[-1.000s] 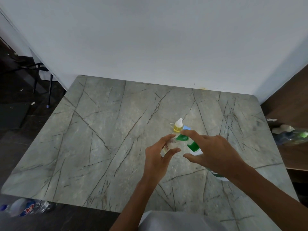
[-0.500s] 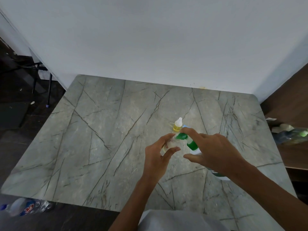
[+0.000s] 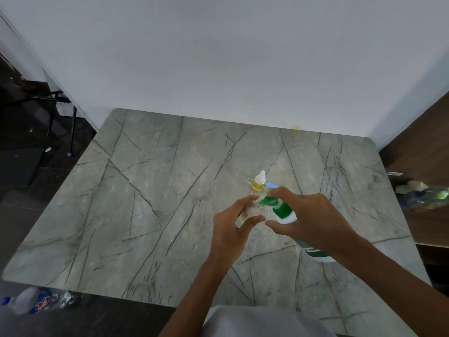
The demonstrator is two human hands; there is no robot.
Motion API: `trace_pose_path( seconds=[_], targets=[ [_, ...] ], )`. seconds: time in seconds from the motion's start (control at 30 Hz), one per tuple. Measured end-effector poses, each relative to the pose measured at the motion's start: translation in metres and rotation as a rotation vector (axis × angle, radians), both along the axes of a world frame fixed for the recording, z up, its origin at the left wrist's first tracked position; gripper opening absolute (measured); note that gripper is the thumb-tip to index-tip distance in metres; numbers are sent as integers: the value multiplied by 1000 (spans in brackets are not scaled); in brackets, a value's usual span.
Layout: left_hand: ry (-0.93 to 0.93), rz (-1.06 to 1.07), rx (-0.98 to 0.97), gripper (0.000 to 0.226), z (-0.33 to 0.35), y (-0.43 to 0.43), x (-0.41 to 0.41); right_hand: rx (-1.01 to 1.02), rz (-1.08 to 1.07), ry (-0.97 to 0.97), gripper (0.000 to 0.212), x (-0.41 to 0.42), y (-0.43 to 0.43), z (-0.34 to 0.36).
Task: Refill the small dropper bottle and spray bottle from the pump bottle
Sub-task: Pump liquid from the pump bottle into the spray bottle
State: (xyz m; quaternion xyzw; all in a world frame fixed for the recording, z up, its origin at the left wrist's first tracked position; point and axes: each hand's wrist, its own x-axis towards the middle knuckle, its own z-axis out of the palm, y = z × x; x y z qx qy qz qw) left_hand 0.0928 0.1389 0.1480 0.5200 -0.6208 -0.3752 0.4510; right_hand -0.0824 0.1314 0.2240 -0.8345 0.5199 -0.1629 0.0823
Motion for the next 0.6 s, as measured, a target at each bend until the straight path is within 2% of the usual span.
trace_pose_path(
  seconds=[0.3, 0.6],
  targets=[
    [-7, 14, -11, 40, 4, 1, 3, 133, 2, 131, 73, 0, 4, 14],
    [-25, 29, -42, 41, 7, 1, 6, 90, 22, 118, 65, 3, 4, 19]
  ],
)
